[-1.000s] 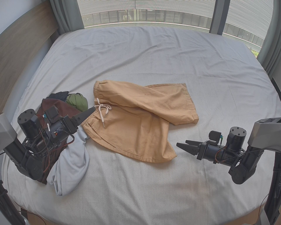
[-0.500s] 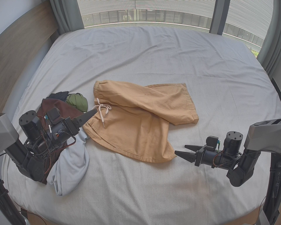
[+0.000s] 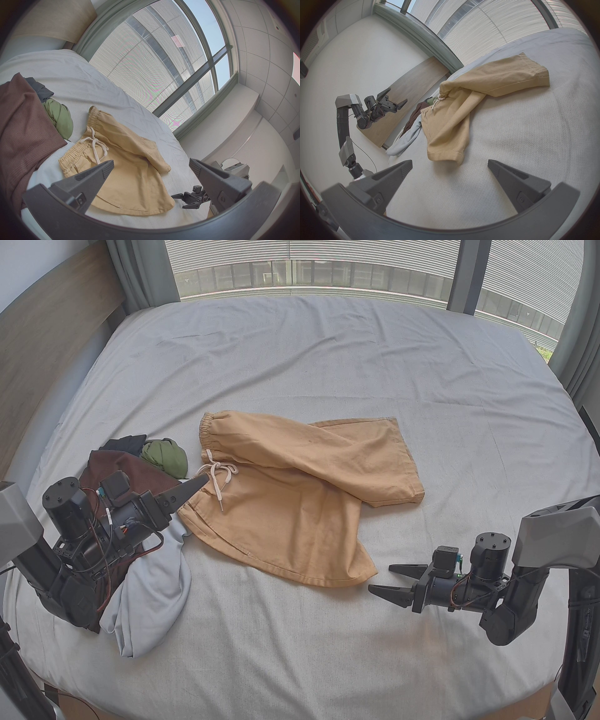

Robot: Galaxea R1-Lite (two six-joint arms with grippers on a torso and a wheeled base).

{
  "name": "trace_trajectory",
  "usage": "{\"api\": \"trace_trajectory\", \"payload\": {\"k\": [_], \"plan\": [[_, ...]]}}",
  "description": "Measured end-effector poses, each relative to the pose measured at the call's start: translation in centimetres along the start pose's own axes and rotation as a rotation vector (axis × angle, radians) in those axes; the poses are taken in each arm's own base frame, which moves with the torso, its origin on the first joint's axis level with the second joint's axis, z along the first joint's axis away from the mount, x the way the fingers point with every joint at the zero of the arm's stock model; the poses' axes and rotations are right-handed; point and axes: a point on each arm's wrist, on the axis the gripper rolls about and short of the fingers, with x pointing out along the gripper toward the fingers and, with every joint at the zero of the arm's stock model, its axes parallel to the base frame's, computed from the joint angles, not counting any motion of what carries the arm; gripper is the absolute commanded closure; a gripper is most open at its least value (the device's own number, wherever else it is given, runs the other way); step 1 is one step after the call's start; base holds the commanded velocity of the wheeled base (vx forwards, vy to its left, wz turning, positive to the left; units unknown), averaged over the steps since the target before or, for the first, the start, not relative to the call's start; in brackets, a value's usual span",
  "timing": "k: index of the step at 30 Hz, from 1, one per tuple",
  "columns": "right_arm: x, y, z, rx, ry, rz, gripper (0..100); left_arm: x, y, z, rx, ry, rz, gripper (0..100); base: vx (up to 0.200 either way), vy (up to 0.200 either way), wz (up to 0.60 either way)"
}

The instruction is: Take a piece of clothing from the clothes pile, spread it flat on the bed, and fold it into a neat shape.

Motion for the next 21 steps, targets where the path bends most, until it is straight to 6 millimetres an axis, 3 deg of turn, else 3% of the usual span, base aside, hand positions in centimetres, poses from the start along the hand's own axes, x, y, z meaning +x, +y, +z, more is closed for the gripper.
{"api": "trace_trajectory", "payload": {"k": [18,19,21], "plan": [[1.9,0.1,0.3,0.039,-0.022,0.026,0,0.0,0.0,0.0,-0.001,0.0,0.001,0,0.0,0.0,0.0],[2.0,0.1,0.3,0.042,-0.022,0.027,100,0.0,0.0,0.0,-0.001,0.0,0.001,0,0.0,0.0,0.0],[2.0,0.1,0.3,0.052,-0.022,0.028,100,0.0,0.0,0.0,0.0,-0.001,0.002,0,0.0,0.0,0.0]]}}
